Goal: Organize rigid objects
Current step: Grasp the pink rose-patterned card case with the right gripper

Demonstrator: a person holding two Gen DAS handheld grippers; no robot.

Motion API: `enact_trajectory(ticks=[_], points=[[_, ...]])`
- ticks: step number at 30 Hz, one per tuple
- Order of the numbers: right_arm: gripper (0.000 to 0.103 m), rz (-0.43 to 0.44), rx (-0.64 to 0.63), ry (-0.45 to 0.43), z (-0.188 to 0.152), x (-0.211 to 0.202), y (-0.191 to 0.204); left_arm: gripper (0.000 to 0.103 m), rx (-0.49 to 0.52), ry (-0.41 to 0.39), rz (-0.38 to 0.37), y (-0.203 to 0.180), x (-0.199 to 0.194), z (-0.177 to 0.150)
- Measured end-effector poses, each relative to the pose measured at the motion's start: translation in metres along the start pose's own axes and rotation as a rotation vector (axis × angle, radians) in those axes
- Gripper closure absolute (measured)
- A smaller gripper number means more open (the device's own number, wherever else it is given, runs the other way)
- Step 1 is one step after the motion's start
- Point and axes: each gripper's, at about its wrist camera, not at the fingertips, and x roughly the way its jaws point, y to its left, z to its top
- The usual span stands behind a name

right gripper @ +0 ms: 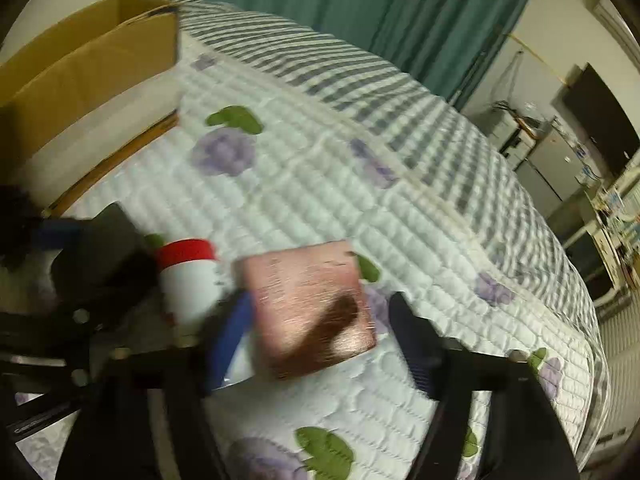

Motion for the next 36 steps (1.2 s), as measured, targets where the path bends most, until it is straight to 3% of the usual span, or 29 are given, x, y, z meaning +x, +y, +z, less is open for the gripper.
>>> enact_trajectory(ticks=[14, 15, 22, 29, 36], points=[[0.030, 0.237, 0.155, 0.102, -0.001, 0.031, -0.026, 0.060, 0.004, 0.012, 0.013, -0.006, -0.001, 0.000], [0.032, 0.233, 0.145, 0.101, -0.003, 0.028, -0.024, 0.060, 0.005, 0.013, 0.015, -0.007, -0.003, -0.001], [0.081, 0.224, 0.172, 0.058, -0.013, -0.010, -0.025, 0.060, 0.006, 0.026, 0.000, -0.011, -0.013, -0.010], [0.092, 0.269, 0.177, 0.030, -0.017, -0.044, -0.009, 0.060, 0.010, 0.023, -0.023, -0.014, -0.024, -0.014], [0.092, 0.226, 0.161, 0.077, -0.005, -0.021, 0.011, 0.061, -0.008, 0.019, -0.023, -0.007, -0.031, -0.016]])
